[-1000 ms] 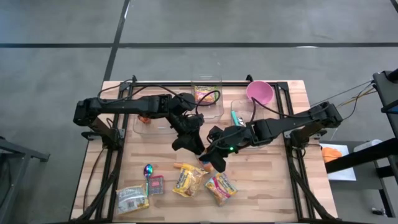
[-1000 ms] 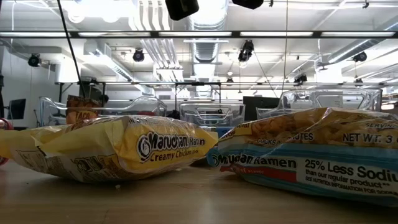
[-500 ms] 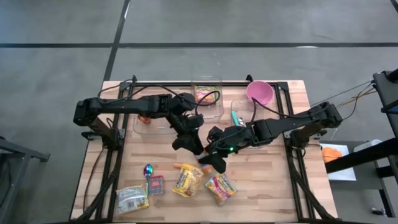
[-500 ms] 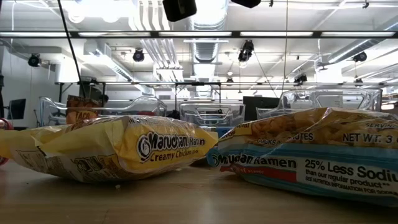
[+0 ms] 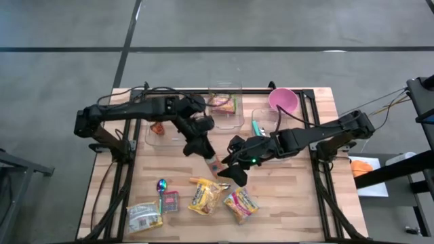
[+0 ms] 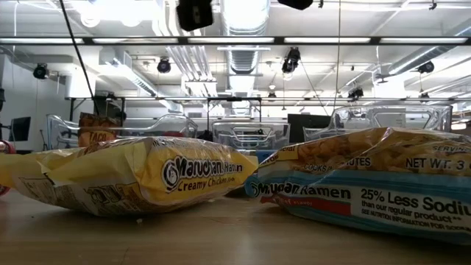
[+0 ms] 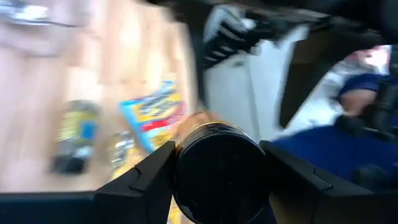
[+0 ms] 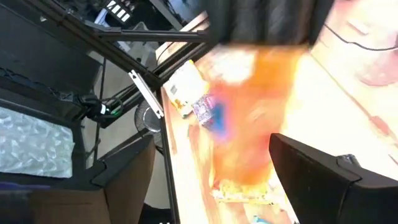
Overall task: Pick & Place Food Item
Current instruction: Put the orange seasoning bottle into the left transparent bin
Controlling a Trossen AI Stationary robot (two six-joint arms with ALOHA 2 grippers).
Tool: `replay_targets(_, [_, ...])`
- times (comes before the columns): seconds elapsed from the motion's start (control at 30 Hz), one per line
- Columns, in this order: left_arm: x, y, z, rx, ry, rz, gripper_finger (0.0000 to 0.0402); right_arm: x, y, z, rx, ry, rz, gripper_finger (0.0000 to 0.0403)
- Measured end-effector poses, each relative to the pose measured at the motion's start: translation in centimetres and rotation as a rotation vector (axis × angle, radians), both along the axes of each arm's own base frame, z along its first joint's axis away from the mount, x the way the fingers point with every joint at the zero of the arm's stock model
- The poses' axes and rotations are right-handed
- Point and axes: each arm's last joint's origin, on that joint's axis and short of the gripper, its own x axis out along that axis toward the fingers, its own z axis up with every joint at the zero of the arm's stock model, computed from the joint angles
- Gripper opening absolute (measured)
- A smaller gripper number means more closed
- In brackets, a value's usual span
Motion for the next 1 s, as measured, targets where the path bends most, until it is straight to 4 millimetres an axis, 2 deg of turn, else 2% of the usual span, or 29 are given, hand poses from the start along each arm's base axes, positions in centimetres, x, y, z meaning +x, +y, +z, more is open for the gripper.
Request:
replay_targets(0.17, [-3.1,2.3,0.7,0.124,0.093,0.122,0.0207,-1.0,-0.2,0.4,0.005,0.039,-0.038,0.0309])
replay_targets(0.37, [-7.5,5.1,1.2,0.278,0.269,0.306,0.0207,-2.1,-0.2,0.7,-0.022,0.079,-0.072,0.0309])
replay_targets(0.5, [-9.7,6.4,1.1,0.397,0.401,0.390,0.0207,-2.3,0.0,0.6,-0.029,0.090,-0.069,0.0309])
replay_targets(0.7, [-10.9,7.8,-0.3,0.478,0.548,0.477,0.0207,-2.4,0.0,0.5,-0.033,0.092,-0.106,0.0309])
replay_targets(1.0, [-11.0,8.8,-5.7,0.482,0.657,0.529,0.0207,-4.8,0.4,1.5,-0.065,0.115,-0.185,0.0309])
